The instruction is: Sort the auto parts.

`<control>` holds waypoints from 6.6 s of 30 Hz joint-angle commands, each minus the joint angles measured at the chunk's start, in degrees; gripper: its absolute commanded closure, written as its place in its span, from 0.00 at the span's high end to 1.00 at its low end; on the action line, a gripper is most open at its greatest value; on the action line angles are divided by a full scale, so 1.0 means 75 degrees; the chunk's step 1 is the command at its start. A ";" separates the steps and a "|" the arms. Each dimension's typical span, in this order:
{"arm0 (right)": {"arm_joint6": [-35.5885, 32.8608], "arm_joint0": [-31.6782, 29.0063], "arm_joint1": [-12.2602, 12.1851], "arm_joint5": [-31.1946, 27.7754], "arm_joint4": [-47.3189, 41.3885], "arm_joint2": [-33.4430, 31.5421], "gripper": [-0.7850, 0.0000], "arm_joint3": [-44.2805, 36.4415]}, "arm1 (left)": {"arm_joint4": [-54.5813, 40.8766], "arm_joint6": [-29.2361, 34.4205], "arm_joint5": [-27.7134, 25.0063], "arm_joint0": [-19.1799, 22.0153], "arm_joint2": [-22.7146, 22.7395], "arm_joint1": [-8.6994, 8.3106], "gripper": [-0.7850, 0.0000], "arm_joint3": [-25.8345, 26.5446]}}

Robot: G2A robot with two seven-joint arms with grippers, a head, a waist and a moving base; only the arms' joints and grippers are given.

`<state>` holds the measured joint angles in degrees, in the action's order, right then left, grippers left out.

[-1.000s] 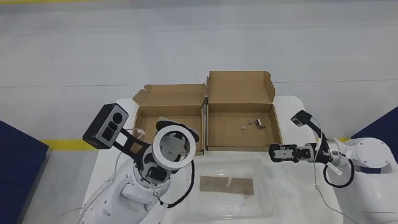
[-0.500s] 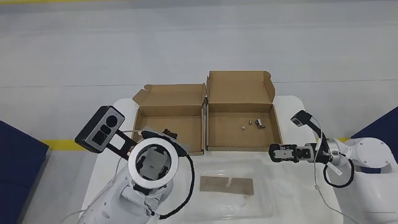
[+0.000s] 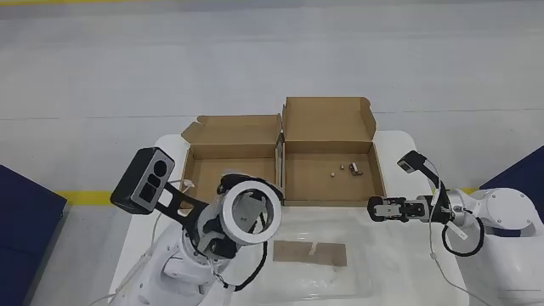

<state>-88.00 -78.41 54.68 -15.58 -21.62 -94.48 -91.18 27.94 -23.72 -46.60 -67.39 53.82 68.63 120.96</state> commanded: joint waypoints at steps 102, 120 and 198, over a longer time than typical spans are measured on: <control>0.0000 0.0000 0.0000 0.0000 0.0000 0.0000 1.00 0.0000 | 0.0015 0.5665 0.4081 -0.1470 0.2413 -0.0088 0.00 -0.1639; 0.0000 0.0000 0.0000 0.0000 0.0000 0.0000 1.00 0.0000 | 0.1260 0.6827 0.5714 -0.1336 0.2351 -0.0131 0.00 -0.1416; 0.0000 0.0000 0.0000 0.0000 0.0000 0.0000 1.00 0.0000 | -0.2074 1.0194 1.2147 0.5354 -0.1264 0.2184 0.00 -1.2053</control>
<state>-88.00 -78.41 54.68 -15.58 -21.62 -94.48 -91.18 12.45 53.02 44.62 -27.34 44.39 84.89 30.81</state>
